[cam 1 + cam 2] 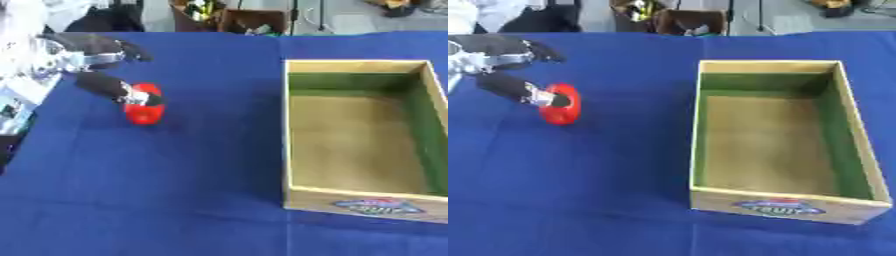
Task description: Pick up objects on the table and place them in the box.
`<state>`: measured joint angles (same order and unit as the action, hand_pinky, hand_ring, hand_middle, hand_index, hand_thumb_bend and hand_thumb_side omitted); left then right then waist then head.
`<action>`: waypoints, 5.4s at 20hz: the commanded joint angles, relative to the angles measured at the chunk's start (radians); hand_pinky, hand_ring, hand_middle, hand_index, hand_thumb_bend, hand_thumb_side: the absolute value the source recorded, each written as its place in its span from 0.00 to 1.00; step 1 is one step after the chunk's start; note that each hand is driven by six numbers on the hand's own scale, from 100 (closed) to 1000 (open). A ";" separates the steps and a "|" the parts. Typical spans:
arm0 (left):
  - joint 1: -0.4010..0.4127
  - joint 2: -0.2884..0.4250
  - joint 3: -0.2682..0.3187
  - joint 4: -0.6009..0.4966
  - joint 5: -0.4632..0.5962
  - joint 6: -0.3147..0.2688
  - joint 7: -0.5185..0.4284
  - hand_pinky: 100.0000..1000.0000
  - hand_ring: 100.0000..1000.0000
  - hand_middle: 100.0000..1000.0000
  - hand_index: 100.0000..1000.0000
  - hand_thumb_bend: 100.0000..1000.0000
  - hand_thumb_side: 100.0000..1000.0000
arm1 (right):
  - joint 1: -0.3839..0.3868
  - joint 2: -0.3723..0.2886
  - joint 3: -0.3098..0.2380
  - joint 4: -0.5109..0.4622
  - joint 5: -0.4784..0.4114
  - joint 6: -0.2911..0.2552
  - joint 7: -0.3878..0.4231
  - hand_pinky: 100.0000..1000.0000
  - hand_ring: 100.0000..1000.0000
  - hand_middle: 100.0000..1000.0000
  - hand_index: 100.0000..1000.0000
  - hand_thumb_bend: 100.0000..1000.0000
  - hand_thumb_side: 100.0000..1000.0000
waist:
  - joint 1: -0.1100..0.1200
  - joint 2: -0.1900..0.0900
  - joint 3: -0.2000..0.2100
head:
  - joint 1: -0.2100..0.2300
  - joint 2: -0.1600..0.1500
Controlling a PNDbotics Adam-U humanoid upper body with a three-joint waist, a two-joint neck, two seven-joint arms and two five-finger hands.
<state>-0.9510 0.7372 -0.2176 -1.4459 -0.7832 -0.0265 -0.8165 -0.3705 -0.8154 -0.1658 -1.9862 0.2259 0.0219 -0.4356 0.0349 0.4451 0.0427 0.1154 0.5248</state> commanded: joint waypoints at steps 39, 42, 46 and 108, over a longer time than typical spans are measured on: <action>-0.075 -0.028 0.025 0.180 -0.046 -0.012 -0.060 0.58 0.73 0.85 1.00 0.56 0.80 | -0.023 -0.020 -0.002 -0.014 -0.010 0.003 0.001 0.80 0.81 0.83 0.87 0.00 1.00 | -0.006 0.024 -0.011 | 0.039 -0.003; -0.076 -0.030 0.027 0.188 -0.042 -0.010 -0.061 0.51 0.67 0.83 1.00 0.54 0.78 | -0.026 -0.020 -0.001 -0.014 -0.010 0.005 0.002 0.80 0.81 0.82 0.87 0.00 1.00 | -0.007 0.025 -0.012 | 0.040 -0.007; -0.076 -0.036 0.031 0.204 -0.031 -0.007 -0.050 0.45 0.61 0.79 1.00 0.52 0.76 | -0.028 -0.017 -0.001 -0.014 -0.011 0.006 0.002 0.80 0.81 0.82 0.86 0.00 1.00 | -0.009 0.026 -0.015 | 0.041 -0.011; -0.232 -0.264 -0.056 0.018 -0.072 0.025 0.090 0.10 0.46 0.49 0.80 0.00 0.41 | -0.104 0.033 0.031 -0.014 -0.004 0.081 -0.010 0.79 0.80 0.80 0.85 0.00 1.00 | -0.006 -0.076 -0.011 | -0.031 0.073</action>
<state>-1.1549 0.4752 -0.2732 -1.4077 -0.8516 -0.0012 -0.7221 -0.4608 -0.7660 -0.1287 -1.9862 0.2182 0.0982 -0.4421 0.0306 0.3994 0.0322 0.0801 0.5960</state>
